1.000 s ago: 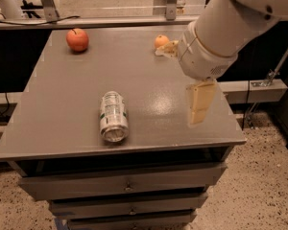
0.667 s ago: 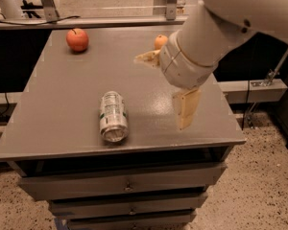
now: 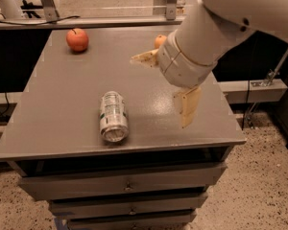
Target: Place 7up can upright
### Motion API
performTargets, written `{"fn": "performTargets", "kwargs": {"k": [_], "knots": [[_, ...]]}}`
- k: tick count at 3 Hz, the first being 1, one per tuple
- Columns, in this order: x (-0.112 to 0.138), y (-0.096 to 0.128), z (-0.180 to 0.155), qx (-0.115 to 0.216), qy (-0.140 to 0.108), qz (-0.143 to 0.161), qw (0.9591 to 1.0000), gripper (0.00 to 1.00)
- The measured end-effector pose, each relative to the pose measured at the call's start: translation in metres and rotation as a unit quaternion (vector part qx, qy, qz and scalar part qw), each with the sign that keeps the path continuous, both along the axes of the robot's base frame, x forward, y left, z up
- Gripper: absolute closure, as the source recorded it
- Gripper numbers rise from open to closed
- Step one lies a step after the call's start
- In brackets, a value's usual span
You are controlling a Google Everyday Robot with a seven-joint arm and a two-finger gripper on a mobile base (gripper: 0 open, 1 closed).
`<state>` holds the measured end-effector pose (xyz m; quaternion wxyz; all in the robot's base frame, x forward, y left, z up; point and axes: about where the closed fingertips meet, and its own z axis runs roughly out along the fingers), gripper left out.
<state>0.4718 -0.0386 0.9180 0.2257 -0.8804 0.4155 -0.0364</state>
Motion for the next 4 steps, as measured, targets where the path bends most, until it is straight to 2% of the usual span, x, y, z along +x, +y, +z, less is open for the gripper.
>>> {"fn": "performTargets", "kwargs": {"k": [1, 2, 3, 4], "knots": [[0.001, 0.018, -0.002, -0.046, -0.015, 0.068, 0.9965, 0.00], [0.014, 0.048, -0.014, -0.099, -0.036, 0.160, 0.9815, 0.00], [0.027, 0.072, -0.032, -0.133, -0.047, 0.232, 0.9623, 0.00], [0.039, 0.090, -0.051, -0.159, -0.049, 0.290, 0.9424, 0.00]]}}
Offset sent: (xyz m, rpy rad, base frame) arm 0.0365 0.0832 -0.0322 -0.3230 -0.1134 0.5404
